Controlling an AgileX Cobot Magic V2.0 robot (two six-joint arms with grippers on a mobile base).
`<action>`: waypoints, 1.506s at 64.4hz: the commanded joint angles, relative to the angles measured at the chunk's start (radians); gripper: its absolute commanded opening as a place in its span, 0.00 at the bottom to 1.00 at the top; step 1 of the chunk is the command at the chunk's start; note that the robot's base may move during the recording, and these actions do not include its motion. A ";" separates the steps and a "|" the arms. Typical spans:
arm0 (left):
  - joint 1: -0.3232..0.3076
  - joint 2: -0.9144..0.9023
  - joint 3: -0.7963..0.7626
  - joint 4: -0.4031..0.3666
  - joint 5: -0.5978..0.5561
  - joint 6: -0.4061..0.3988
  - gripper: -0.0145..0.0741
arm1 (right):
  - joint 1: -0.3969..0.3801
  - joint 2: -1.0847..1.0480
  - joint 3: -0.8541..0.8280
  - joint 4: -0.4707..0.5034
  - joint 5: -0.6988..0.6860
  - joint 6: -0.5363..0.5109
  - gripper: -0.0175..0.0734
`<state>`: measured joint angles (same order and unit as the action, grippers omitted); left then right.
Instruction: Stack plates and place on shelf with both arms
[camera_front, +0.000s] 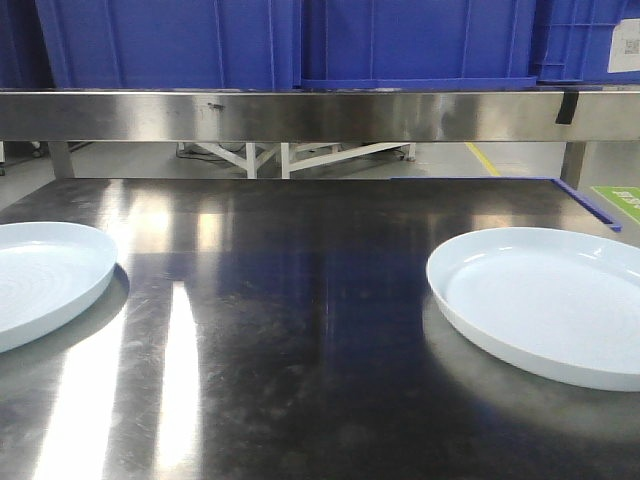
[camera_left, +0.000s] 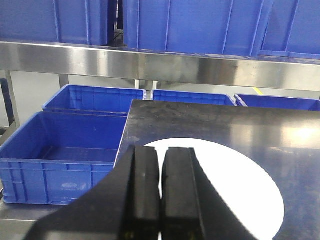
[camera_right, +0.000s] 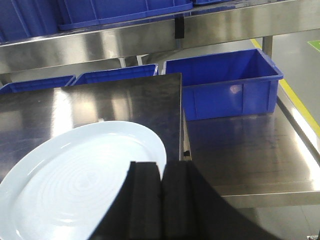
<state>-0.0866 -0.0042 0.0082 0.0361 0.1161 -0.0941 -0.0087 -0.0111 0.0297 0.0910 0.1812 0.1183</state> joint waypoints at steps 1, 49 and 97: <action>-0.006 -0.020 0.001 -0.008 -0.087 -0.003 0.26 | -0.003 -0.019 0.000 -0.006 -0.081 -0.001 0.22; -0.006 -0.020 0.001 0.083 -0.087 -0.003 0.26 | -0.003 -0.019 0.000 -0.006 -0.081 -0.001 0.22; -0.011 0.702 -0.910 0.114 0.497 -0.003 0.26 | -0.003 -0.019 0.000 -0.006 -0.081 -0.001 0.22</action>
<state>-0.0902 0.6481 -0.8412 0.1408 0.6328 -0.0941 -0.0087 -0.0111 0.0297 0.0910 0.1812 0.1183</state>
